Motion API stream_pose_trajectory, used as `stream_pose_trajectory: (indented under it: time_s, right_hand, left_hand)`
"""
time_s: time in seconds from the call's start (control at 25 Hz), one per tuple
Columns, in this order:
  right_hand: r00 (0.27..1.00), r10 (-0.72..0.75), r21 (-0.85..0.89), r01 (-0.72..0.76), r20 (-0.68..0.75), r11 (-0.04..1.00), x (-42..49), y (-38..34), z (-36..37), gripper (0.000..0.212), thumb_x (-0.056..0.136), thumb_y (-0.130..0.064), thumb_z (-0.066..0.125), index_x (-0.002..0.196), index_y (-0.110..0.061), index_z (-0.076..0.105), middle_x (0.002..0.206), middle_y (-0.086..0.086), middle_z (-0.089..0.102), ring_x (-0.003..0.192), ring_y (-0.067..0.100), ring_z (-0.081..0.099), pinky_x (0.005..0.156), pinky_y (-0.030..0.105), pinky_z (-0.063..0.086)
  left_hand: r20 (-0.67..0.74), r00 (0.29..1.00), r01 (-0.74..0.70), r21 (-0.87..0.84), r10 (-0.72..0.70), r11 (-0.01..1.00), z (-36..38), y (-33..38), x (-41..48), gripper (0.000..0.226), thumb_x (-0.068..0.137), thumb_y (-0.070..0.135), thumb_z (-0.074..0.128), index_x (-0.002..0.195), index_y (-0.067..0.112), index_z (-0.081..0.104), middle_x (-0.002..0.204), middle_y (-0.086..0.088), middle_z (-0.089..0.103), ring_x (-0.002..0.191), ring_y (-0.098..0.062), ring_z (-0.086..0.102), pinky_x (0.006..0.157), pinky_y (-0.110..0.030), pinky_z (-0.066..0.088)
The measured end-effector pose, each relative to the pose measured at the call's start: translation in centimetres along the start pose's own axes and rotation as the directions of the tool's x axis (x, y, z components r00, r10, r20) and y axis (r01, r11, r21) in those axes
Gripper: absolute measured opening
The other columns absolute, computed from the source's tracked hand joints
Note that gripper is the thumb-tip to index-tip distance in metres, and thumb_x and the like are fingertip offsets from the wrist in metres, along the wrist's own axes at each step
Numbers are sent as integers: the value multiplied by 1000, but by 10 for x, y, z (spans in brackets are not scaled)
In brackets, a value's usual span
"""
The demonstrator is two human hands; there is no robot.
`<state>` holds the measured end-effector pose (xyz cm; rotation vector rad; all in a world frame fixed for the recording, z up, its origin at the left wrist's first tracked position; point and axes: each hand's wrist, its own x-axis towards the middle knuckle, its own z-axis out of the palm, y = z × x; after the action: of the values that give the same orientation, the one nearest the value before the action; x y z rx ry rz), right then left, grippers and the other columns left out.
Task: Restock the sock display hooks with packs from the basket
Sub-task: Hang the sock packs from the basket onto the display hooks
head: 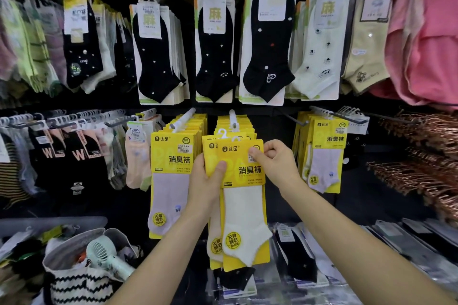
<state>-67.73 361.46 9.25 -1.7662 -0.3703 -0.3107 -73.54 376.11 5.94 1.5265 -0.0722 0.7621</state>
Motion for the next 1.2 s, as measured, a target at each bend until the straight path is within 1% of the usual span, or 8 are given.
stream_pose_trajectory:
  time_s: [0.16, 0.28, 0.48, 0.68, 0.96, 1.04, 1.12, 1.2]
  right_hand:
    - [983, -170, -94, 175, 63, 980, 7, -14, -8, 22, 85, -35, 65, 104, -28, 57, 94, -6, 60, 83, 6, 58, 65, 16, 42]
    - [937, -316, -360, 348, 147, 865, 16, -27, -8, 10, 87, -30, 63, 93, -24, 68, 96, -8, 54, 85, 6, 51, 68, 17, 37]
    - [980, -185, -294, 200, 79, 935, 40, -40, -6, 9, 90, -19, 59, 82, -19, 62, 81, -9, 59, 78, 8, 54, 70, 22, 41]
    - [991, -134, -312, 133, 20, 941, 61, -48, 8, 10, 89, -23, 59, 80, -21, 63, 77, -10, 59, 73, 7, 55, 62, 23, 43]
    - [992, -122, -375, 129, 42, 918, 66, -43, 26, 15, 90, -30, 60, 83, -19, 66, 74, -9, 60, 68, 12, 56, 60, 27, 47]
    - [993, -108, -371, 119, 52, 921, 65, -42, 23, 14, 90, -29, 60, 85, -19, 68, 78, -7, 61, 72, 13, 56, 62, 29, 49]
    - [980, -198, -397, 168, -33, 902, 58, -43, 21, 13, 90, -30, 57, 89, -20, 65, 92, -1, 62, 87, 17, 58, 77, 38, 51]
    - [941, -330, -332, 290, -71, 898, 43, -45, 23, 15, 89, -37, 56, 84, -23, 59, 90, -2, 60, 86, 15, 56, 78, 36, 48]
  left_hand:
    - [-2, 1000, -12, 70, 12, 997, 2, -3, 3, 21, 90, 18, 59, 108, 26, 53, 100, 12, 63, 88, 3, 60, 64, -8, 49]
    - [13, 1000, -6, 87, 5, 996, 5, -5, 5, 22, 90, 18, 60, 110, 22, 53, 100, 10, 63, 87, 2, 60, 62, -7, 48]
    - [11, 1000, 2, 45, -2, 999, -1, -6, 7, 14, 96, 18, 49, 103, 29, 54, 103, 6, 65, 94, -6, 61, 76, -22, 50]
    - [-124, 991, -41, 50, 47, 998, -34, -5, 6, 17, 97, 18, 45, 105, 30, 54, 107, 2, 65, 101, -15, 61, 85, -33, 50]
    - [-176, 981, -63, 116, 83, 991, -79, 1, 9, 20, 98, 17, 45, 111, 23, 57, 104, 10, 67, 91, -1, 65, 71, -13, 51]
    - [-173, 982, -51, 99, 68, 994, -78, 4, 7, 18, 97, 17, 45, 109, 25, 57, 104, 10, 67, 90, 0, 65, 73, -17, 53]
    - [-159, 986, -41, 70, 52, 997, -73, 5, 6, 15, 97, 19, 47, 105, 28, 56, 105, 6, 67, 94, -6, 65, 81, -27, 53]
    - [-145, 988, -42, 50, 49, 998, -66, 6, 5, 13, 95, 21, 50, 105, 27, 57, 107, 3, 68, 98, -13, 65, 84, -31, 53]
